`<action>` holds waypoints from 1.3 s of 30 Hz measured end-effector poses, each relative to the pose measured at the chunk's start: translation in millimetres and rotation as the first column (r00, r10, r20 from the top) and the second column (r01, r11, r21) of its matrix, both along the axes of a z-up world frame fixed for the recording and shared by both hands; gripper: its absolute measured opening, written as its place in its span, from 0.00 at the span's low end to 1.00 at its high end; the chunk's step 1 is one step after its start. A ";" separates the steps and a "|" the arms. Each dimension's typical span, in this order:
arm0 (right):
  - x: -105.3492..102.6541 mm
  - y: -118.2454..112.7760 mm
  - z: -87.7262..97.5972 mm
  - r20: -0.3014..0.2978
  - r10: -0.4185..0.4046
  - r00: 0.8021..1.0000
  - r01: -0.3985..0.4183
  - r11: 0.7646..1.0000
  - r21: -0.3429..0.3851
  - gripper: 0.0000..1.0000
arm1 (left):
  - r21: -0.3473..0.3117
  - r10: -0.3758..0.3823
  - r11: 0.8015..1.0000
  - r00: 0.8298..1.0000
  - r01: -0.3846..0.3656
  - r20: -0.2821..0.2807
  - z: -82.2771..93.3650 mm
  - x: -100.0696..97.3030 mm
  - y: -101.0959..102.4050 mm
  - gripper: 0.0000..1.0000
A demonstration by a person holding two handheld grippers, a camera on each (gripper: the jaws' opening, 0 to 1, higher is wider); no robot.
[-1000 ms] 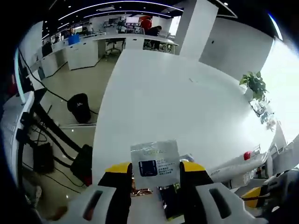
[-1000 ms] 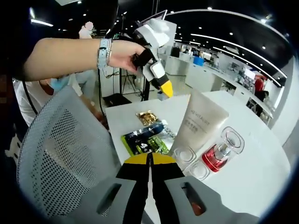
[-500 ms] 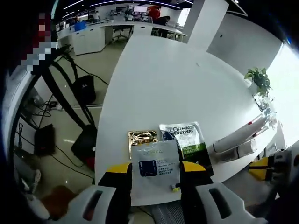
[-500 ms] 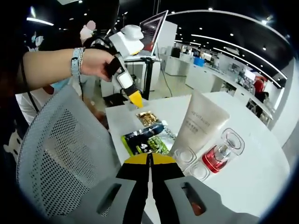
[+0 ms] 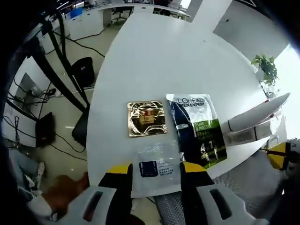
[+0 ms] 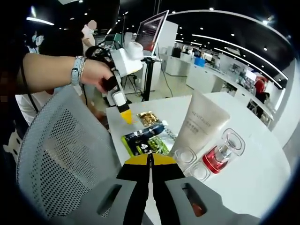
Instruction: Arrange the skincare products in the storage area until every visible bottle or jar stands upright without overlapping.
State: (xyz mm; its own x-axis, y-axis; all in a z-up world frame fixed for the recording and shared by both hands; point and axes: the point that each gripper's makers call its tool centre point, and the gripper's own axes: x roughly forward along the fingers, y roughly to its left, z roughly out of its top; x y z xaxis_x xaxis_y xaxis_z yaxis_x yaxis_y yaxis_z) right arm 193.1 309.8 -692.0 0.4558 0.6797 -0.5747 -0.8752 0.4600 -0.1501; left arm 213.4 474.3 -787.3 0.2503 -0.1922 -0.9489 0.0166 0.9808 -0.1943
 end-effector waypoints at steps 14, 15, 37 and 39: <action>0.2 -0.8 -1.3 -0.004 -0.002 1.000 0.002 1.000 -0.005 0.00 | 0.066 -0.026 0.997 0.998 0.029 -0.048 -15.7 -2.9 -0.5 0.42; 0.1 -0.8 -1.7 -0.005 -0.002 1.000 0.001 1.000 -0.006 0.00 | 0.065 -0.027 0.997 0.998 0.030 -0.051 -15.6 -3.8 -1.1 0.42; -2.8 1.4 -2.7 0.008 0.023 1.000 -0.022 1.000 -0.018 0.00 | 0.088 -0.045 0.995 0.998 0.049 -0.053 -17.1 -2.2 -1.8 0.44; -2.8 1.4 -2.6 0.009 0.022 1.000 -0.022 1.000 -0.019 0.00 | 0.085 -0.047 0.995 0.998 0.051 -0.052 -16.7 -2.1 -1.8 0.44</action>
State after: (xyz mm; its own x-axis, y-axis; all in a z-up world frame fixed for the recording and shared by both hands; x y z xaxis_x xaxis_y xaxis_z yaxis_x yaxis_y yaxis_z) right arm 190.4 311.1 -694.6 0.4458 0.6788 -0.5835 -0.8837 0.4375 -0.1662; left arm 211.3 472.5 -804.0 0.1944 -0.1203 -0.9735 0.0577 0.9921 -0.1111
